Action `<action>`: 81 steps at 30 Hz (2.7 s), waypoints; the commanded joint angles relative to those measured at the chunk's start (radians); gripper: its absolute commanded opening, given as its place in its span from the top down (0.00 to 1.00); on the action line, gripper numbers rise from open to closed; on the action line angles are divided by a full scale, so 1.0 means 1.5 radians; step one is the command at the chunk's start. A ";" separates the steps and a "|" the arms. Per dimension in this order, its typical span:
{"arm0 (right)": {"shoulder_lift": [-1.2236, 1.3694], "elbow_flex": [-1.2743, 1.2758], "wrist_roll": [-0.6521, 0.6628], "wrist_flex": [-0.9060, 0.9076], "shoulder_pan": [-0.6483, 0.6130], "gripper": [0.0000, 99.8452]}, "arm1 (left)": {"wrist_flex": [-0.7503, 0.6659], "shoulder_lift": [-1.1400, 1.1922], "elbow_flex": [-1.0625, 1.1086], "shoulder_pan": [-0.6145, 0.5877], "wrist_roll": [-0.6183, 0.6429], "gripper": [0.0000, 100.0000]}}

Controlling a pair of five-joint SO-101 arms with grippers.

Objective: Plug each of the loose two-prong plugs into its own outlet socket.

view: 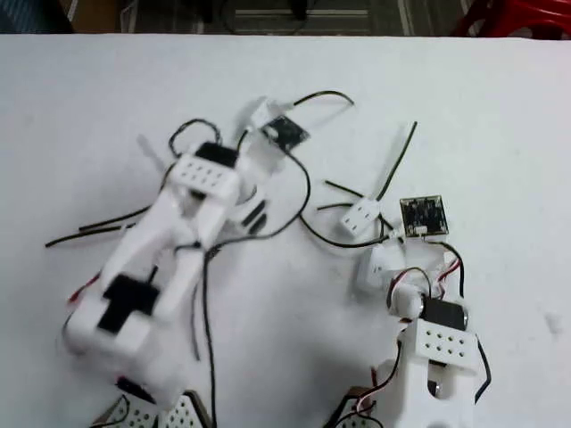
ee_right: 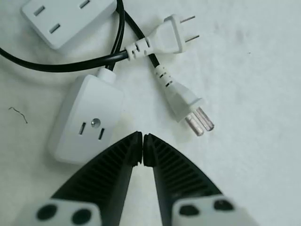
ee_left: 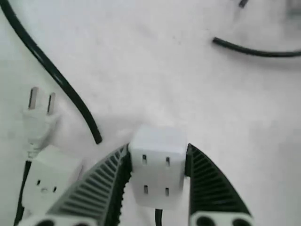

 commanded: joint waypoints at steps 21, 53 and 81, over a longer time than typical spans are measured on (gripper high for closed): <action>-0.008 -0.002 -0.006 -0.010 0.004 0.98 | 0.178 0.316 -0.411 -0.059 0.046 0.69; -0.008 -0.002 -0.006 -0.010 0.002 0.98 | 0.347 0.280 -0.367 -0.337 -0.411 0.71; -0.006 -0.002 -0.006 -0.010 0.003 0.98 | 0.137 0.283 -0.203 -0.297 -0.221 0.84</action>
